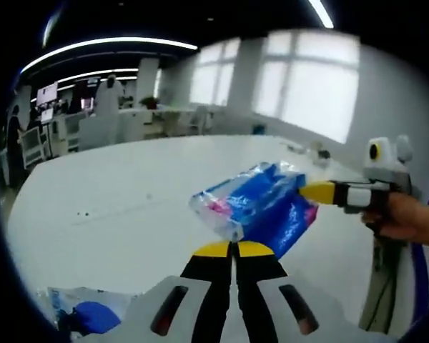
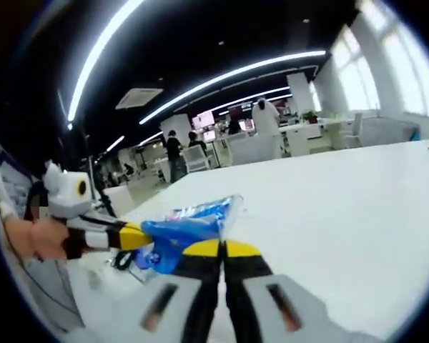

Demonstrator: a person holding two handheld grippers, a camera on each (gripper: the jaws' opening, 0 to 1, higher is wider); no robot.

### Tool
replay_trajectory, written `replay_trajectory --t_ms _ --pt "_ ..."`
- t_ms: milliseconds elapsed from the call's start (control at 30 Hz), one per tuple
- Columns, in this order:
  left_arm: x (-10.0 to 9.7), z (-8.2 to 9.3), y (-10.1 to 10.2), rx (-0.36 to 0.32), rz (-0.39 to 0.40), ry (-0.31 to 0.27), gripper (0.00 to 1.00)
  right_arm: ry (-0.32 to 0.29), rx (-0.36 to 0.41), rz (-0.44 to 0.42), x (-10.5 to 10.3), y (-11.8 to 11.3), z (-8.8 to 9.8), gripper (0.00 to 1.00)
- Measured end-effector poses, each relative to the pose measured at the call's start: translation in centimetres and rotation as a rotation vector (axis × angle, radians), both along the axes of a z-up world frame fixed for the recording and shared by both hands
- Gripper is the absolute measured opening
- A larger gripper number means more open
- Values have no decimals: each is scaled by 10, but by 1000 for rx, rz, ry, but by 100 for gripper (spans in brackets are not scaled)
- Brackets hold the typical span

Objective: Arrange the tabletop items into an orderly group along one side of the table until the central work area is clear of visible clutter.

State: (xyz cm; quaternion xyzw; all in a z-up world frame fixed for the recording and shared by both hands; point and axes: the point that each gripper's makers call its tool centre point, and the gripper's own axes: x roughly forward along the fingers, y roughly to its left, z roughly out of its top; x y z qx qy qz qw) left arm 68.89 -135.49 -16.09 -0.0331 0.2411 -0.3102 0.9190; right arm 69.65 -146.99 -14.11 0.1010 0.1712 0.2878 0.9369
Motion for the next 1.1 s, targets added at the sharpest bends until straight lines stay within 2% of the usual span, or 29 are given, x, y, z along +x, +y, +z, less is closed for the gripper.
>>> replay_trajectory --t_ms 233,500,733,1100 --pt "14 -30 -4 21 4 44 0 53 -26 4 18 -4 -32 0" --pt "27 -68 -8 44 6 118 0 122 -52 0 28 -8 -69 0" --pt "32 -90 -10 62 3 158 0 167 -59 -8 35 -9 -95 0" --pt "41 -109 -9 77 10 186 0 198 -75 -3 44 -9 -116 0"
